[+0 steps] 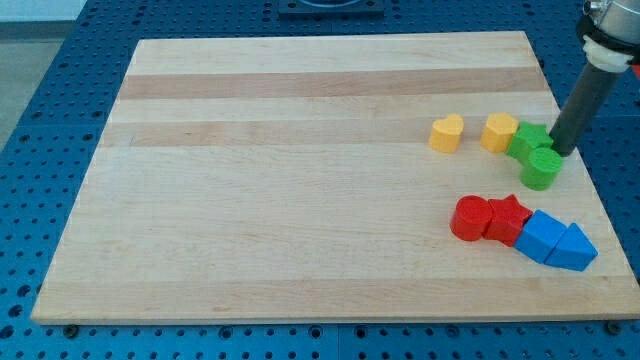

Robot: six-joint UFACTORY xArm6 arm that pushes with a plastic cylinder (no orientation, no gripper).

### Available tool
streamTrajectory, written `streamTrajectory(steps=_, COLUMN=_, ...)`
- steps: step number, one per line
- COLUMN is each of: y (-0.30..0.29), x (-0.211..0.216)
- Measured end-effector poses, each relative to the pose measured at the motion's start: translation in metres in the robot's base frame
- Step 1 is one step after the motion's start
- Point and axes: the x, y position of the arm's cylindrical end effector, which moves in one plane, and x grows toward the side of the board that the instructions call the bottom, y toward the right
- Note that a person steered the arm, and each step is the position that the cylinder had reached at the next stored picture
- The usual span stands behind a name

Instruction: Keep green star to the bottom right of the yellow hexagon

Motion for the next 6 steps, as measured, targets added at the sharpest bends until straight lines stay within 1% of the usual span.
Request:
streamTrajectory(steps=1, y=-0.001, x=0.000)
streamTrajectory(steps=2, y=-0.035, x=0.010)
streamTrajectory(steps=4, y=-0.041, x=0.010)
streamTrajectory(steps=5, y=-0.036, x=0.005)
streamTrajectory(steps=6, y=-0.037, x=0.029)
